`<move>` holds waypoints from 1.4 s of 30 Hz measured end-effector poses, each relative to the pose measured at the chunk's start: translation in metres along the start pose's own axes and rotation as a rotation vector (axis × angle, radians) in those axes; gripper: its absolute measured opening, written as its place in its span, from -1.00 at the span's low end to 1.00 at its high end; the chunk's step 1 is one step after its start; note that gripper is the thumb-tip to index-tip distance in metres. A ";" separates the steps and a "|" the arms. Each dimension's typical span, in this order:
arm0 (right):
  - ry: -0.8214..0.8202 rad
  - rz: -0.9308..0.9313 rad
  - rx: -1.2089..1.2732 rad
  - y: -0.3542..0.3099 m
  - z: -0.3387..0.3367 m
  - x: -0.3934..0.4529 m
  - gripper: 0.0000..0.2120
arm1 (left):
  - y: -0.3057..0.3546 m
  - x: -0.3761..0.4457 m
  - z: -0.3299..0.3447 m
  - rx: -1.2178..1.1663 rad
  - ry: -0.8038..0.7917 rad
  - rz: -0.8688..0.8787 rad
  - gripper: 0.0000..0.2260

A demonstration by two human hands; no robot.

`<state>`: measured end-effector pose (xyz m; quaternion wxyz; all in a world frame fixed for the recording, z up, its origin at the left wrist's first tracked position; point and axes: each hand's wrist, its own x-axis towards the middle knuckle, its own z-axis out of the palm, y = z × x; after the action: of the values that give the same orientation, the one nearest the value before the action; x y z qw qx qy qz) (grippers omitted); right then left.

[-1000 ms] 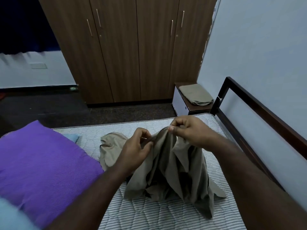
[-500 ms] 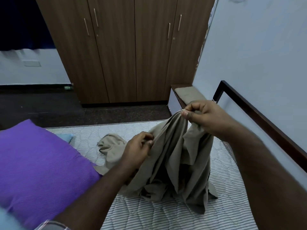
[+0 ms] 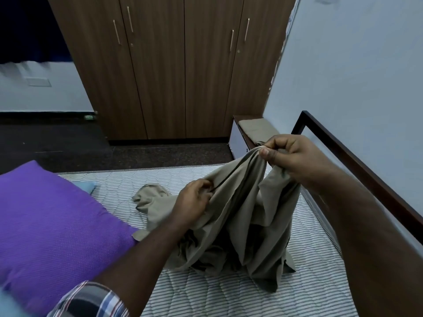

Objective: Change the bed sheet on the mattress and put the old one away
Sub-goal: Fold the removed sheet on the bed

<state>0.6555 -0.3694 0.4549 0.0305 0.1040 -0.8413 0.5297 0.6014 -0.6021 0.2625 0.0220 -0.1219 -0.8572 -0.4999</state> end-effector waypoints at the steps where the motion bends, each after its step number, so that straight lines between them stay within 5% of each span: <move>1: -0.006 -0.006 -0.011 -0.001 0.001 0.000 -0.86 | 0.000 0.001 0.003 0.055 0.003 0.025 -0.76; 12: 0.057 0.033 -0.010 0.005 -0.006 0.005 -0.82 | -0.010 0.016 -0.014 0.187 0.199 0.024 -0.91; 15: 0.151 0.107 0.020 0.010 -0.004 0.015 -0.82 | -0.026 -0.007 -0.020 0.252 0.301 0.144 -0.88; 19: 0.214 0.149 0.024 0.010 0.007 0.029 -0.79 | -0.042 -0.046 -0.006 0.183 0.053 0.376 -0.85; 25: 0.202 0.131 0.055 0.005 0.018 0.039 -0.77 | -0.063 -0.057 0.016 0.146 -0.024 0.174 -0.71; 35: 0.160 0.066 0.005 -0.007 0.017 0.036 -0.76 | -0.069 -0.054 0.026 0.420 -0.010 0.197 -0.76; 42: 0.246 0.112 -0.062 0.004 0.001 0.040 -0.74 | -0.091 -0.037 0.020 0.252 -0.033 -0.100 -0.81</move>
<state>0.6153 -0.3743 0.4571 0.1071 -0.0098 -0.8517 0.5129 0.6177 -0.6349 0.1691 -0.0020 -0.0835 -0.9185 -0.3865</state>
